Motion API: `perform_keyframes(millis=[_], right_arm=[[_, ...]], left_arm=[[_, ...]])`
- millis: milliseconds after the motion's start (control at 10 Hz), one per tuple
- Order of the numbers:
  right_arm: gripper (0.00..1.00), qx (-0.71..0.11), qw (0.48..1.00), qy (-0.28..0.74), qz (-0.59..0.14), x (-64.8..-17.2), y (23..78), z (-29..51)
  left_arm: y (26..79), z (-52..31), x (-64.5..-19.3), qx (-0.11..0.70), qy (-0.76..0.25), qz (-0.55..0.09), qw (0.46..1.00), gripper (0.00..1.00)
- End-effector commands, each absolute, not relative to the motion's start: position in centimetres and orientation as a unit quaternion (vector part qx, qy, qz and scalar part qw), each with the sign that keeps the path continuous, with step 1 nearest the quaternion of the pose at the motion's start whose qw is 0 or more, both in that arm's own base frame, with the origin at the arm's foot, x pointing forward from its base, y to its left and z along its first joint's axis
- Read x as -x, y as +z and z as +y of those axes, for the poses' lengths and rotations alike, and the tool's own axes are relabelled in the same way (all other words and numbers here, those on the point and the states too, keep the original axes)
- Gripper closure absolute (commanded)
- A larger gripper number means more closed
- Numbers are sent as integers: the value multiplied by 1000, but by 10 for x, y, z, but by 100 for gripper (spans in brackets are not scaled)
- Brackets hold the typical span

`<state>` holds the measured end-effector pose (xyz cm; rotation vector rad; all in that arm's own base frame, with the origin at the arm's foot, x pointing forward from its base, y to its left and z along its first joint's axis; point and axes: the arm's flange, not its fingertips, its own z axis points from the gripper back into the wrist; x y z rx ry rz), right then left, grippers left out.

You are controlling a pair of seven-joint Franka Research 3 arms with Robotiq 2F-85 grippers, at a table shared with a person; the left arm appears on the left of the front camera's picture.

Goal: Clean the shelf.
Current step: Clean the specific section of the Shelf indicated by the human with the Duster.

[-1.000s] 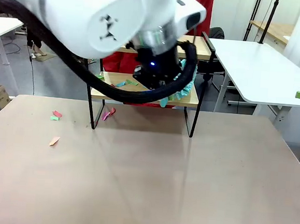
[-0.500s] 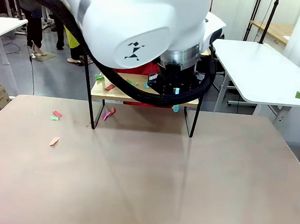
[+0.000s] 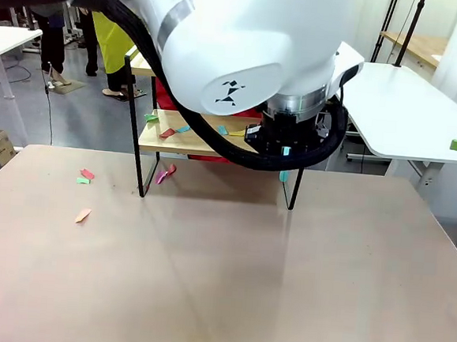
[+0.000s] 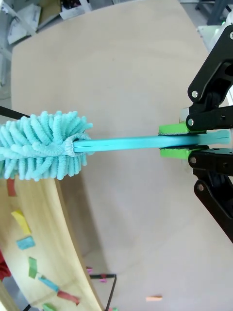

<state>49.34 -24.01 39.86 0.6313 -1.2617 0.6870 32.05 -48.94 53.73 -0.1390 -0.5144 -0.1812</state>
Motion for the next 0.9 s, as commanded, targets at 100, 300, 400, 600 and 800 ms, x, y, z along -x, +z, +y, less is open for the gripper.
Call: perform_keyframes(millis=[100, 300, 400, 600, 800], right_arm=[[0, -283, 707, 310, -569, -494, 401, -238], [0, -283, 707, 310, -569, -494, 401, -238], [0, -283, 707, 310, -569, -494, 401, -238], [0, -283, 707, 310, -569, -494, 401, -238], [0, -283, 707, 310, -569, -494, 401, -238]], left_arm=[[526, -504, -323, 42, -79, -249, 964, 87], [524, -499, -327, 30, -68, -242, 968, 87], [519, -495, -324, 47, -89, -238, 966, 87], [518, -494, -324, 40, -84, -236, 967, 87], [514, -482, -326, 34, -66, -230, 970, 87]])
